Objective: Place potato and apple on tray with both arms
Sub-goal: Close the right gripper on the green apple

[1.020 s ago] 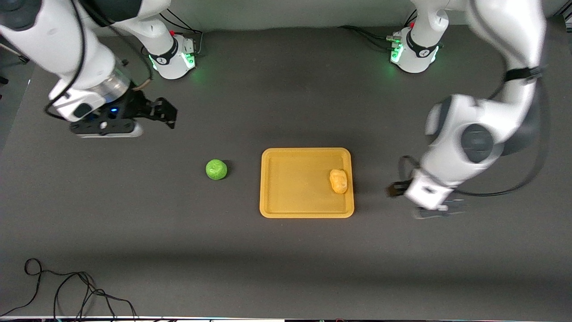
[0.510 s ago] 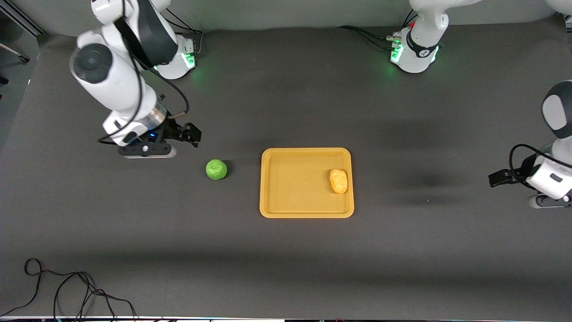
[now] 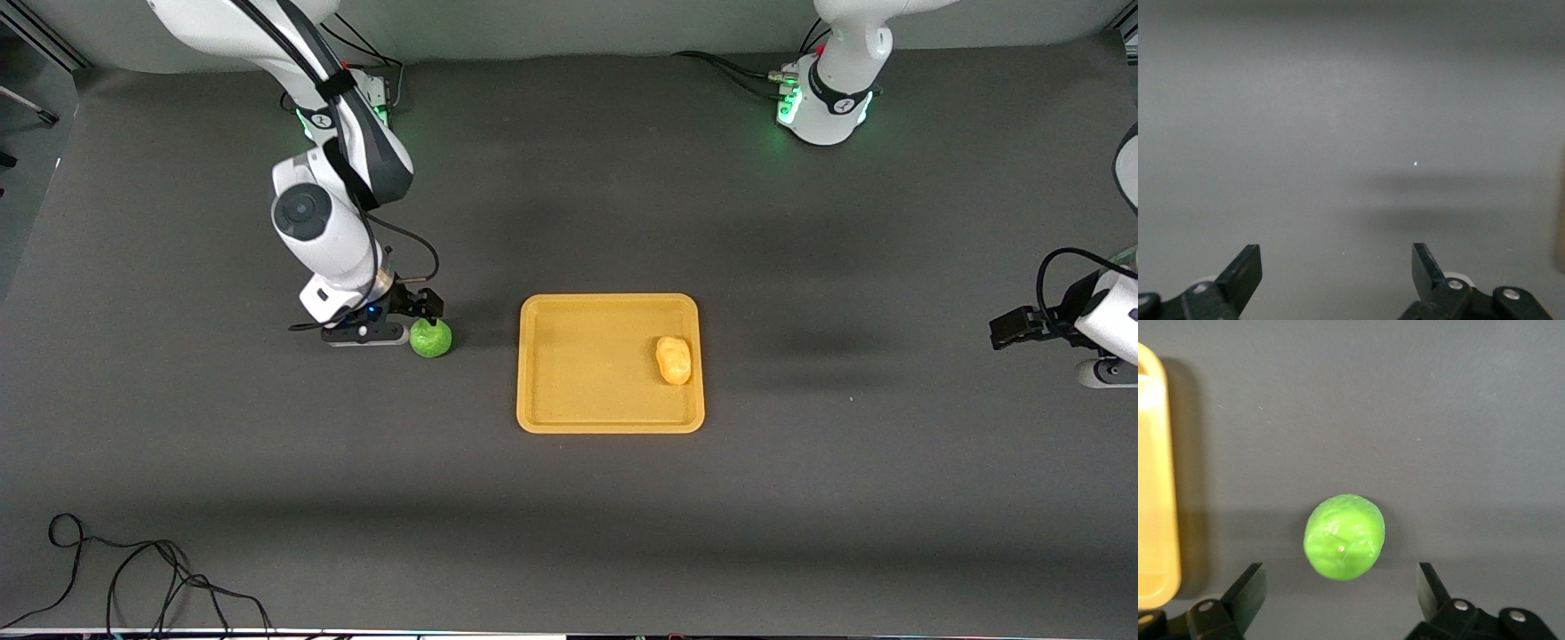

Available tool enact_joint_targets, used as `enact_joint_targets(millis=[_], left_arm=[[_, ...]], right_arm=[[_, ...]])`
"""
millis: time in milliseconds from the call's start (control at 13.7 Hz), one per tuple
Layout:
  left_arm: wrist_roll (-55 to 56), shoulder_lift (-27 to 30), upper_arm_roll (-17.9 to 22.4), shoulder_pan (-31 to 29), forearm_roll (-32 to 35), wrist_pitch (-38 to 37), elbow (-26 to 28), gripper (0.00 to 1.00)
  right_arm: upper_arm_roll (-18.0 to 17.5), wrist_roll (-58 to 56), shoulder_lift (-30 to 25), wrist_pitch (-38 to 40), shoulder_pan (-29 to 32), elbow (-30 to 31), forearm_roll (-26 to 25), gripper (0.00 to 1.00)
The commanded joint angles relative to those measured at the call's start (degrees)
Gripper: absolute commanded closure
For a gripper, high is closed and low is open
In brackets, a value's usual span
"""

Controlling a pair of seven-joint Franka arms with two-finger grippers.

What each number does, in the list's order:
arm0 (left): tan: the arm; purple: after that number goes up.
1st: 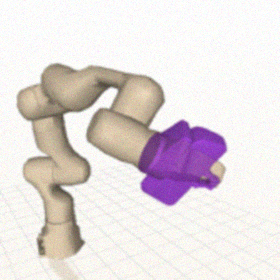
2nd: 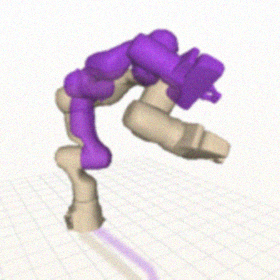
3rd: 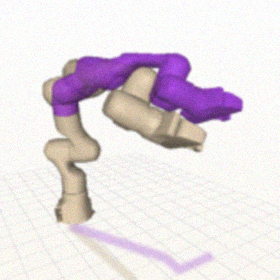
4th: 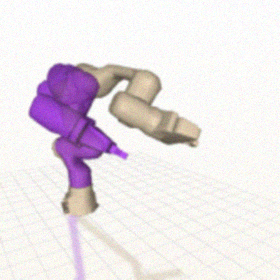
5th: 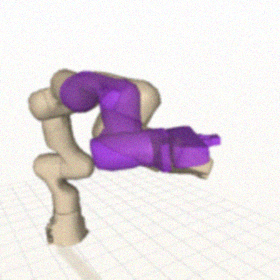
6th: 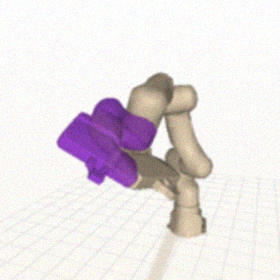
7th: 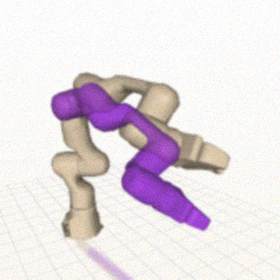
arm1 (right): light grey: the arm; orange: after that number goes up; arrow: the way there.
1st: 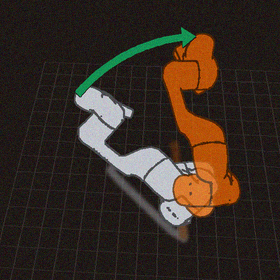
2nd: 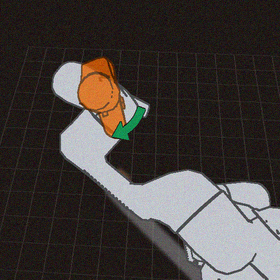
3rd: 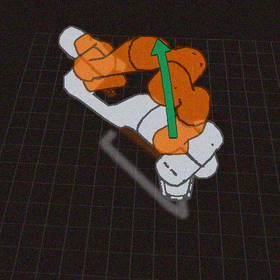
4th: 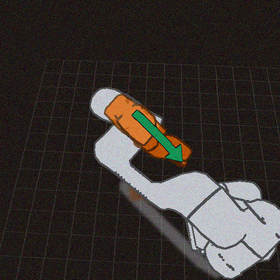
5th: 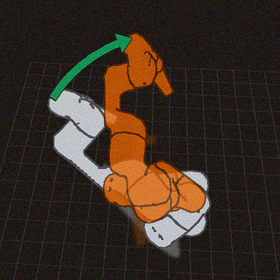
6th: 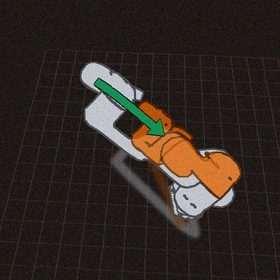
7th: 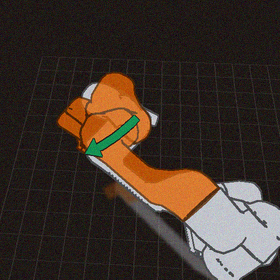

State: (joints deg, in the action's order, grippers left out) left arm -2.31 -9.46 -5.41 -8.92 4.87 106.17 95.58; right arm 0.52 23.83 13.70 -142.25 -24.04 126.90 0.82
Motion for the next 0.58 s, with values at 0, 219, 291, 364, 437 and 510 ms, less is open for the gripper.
enact_joint_targets(millis=[0, 219, 291, 364, 437, 510], left_arm=[[0.29, 0.23, 0.49, 1.98, -1.78, -3.59, -4.78, 0.00], [1.95, 0.15, 0.49, 3.12, -4.34, -6.84, -7.77, 0.00], [3.09, 0.06, 0.49, 3.21, -4.34, -6.94, -7.69, 0.00], [3.19, -0.03, 0.49, 3.30, -4.26, -7.03, -7.60, 0.00], [3.19, -0.03, 0.49, 3.21, -4.26, -7.03, -7.51, 0.00], [3.10, -0.12, 0.49, 3.30, -4.26, -6.85, -7.60, 0.00]], right_arm=[[0.36, -0.10, 5.09, -4.07, -0.39, -0.51, 0.67, 0.00], [0.36, -0.45, 7.92, -6.90, -0.39, -0.68, 0.67, 0.00], [0.36, -0.37, 8.36, -7.77, -0.39, -0.69, 0.67, 0.00], [0.36, -0.36, 9.32, -9.17, -0.39, -0.69, 0.67, 0.00], [0.36, -0.36, 10.81, -10.58, -0.39, -0.69, 0.67, 0.00], [0.36, -0.36, 11.87, -12.16, -0.39, -0.69, 0.67, 0.00]])
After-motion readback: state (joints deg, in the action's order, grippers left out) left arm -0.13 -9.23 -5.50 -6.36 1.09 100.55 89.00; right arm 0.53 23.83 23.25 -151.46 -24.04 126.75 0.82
